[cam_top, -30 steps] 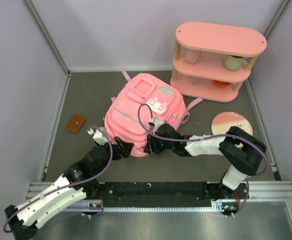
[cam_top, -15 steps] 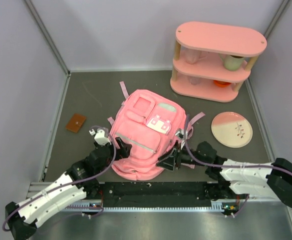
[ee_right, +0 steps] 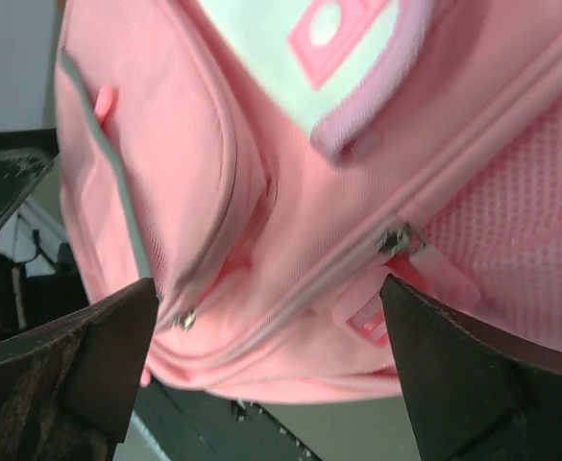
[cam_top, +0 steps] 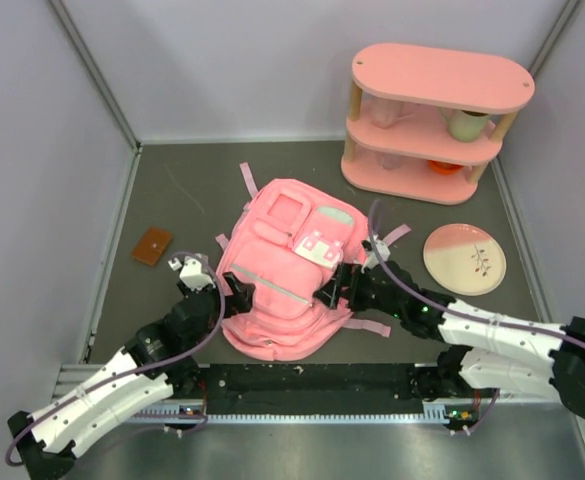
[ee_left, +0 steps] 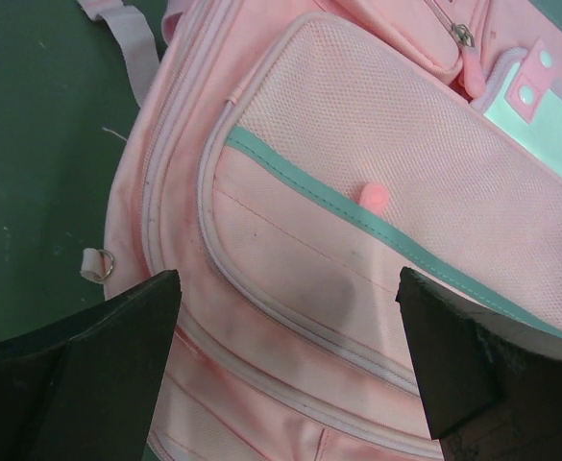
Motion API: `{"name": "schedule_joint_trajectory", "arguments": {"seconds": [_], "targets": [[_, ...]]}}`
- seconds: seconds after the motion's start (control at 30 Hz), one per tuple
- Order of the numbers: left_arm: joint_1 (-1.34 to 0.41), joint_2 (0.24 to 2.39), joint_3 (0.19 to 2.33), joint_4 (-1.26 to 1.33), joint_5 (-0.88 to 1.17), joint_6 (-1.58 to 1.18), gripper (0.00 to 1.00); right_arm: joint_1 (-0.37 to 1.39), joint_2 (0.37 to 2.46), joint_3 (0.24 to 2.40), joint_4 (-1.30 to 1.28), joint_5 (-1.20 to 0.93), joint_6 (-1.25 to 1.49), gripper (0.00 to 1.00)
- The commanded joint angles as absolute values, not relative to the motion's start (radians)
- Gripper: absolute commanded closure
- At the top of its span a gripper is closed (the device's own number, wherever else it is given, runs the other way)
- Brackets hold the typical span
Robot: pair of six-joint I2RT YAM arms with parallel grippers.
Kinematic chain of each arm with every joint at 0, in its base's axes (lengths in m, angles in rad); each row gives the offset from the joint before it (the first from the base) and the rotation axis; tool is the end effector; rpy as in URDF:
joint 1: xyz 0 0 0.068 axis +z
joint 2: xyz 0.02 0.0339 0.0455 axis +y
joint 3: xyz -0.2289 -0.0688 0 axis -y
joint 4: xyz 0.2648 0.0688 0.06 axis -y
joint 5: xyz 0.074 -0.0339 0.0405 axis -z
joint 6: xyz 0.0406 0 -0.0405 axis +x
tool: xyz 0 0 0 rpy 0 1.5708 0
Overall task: Pack the student bag
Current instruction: Adjust the student bag at the center of the board.
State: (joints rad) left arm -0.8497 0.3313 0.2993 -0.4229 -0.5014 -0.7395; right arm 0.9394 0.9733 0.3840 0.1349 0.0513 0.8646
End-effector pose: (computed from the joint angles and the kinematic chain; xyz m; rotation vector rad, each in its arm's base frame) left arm 0.1260 -0.1137 0.1913 -0.2069 1.9937 -0.5264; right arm 0.1479 0.1987 0.1552 -0.0471 2.2011 1.0434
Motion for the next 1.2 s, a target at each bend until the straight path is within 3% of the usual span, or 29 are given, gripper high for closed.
{"name": "schedule_joint_trajectory", "arguments": {"seconds": [0.0,0.03,0.1,0.13,0.23,0.47,0.5,0.57,0.63,0.67,0.73,0.77,0.83,0.87,1.0,1.07,1.1,1.17], "targets": [[-0.833,0.412,0.371,-0.443,-0.58,-0.69,0.01,0.903,1.164,0.555,0.089,0.088,0.819,0.06],[-0.825,0.432,0.374,-0.443,-0.581,-0.696,0.01,0.902,1.199,0.59,0.147,0.077,0.825,0.14],[-0.81,0.483,0.364,-0.395,-0.563,-0.698,0.01,0.896,1.308,0.665,0.169,0.066,0.842,0.16],[-0.775,0.501,0.354,-0.367,-0.537,-0.69,0.01,0.888,1.357,0.699,0.161,0.058,0.845,0.32],[-0.715,0.543,0.353,-0.31,-0.421,-0.687,0.01,0.838,1.474,0.819,0.149,0.005,0.825,1.0],[-0.715,0.306,0.504,-0.409,-0.409,-0.643,0.01,0.836,1.158,0.882,0.242,0.07,0.652,1.0],[-0.712,0.284,0.512,-0.426,-0.432,-0.643,0.01,0.768,1.164,0.89,0.182,0.095,0.685,1.0],[-0.713,0.249,0.526,-0.439,-0.443,-0.634,0.01,0.722,1.137,0.931,0.173,-0.215,0.764,1.0],[-0.712,0.256,0.534,-0.484,-0.452,-0.655,0.01,0.864,1.062,0.904,0.181,0.058,0.665,1.0],[-0.712,0.261,0.523,-0.485,-0.448,-0.664,0.01,0.847,1.109,0.896,0.184,0.113,0.663,1.0],[-0.712,0.281,0.496,-0.419,-0.416,-0.67,0.01,0.591,1.262,0.928,0.257,-0.279,0.889,1.0],[-0.713,0.29,0.477,-0.402,-0.405,-0.673,0.01,0.565,1.367,0.908,0.425,-0.521,0.985,1.0],[-0.713,0.323,0.483,-0.391,-0.374,-0.675,0.01,0.561,1.367,0.815,0.797,-0.541,1.132,1.0],[-0.713,0.334,0.492,-0.405,-0.376,-0.675,0.01,0.572,1.355,0.877,0.792,-0.579,1.099,1.0],[-0.712,0.345,0.489,-0.408,-0.384,-0.675,0.01,0.578,1.37,1.058,0.499,-0.525,0.849,1.0],[-0.713,0.334,0.471,-0.385,-0.361,-0.687,0.01,0.58,1.423,1.142,0.224,-0.491,0.74,1.0],[-0.713,0.331,0.462,-0.376,-0.35,-0.693,0.01,0.583,1.477,1.217,0.08,-0.398,0.68,0.88],[-0.713,0.325,0.433,-0.367,-0.322,-0.713,0.01,0.578,1.514,1.185,-0.046,-0.333,0.689,0.77]]}}
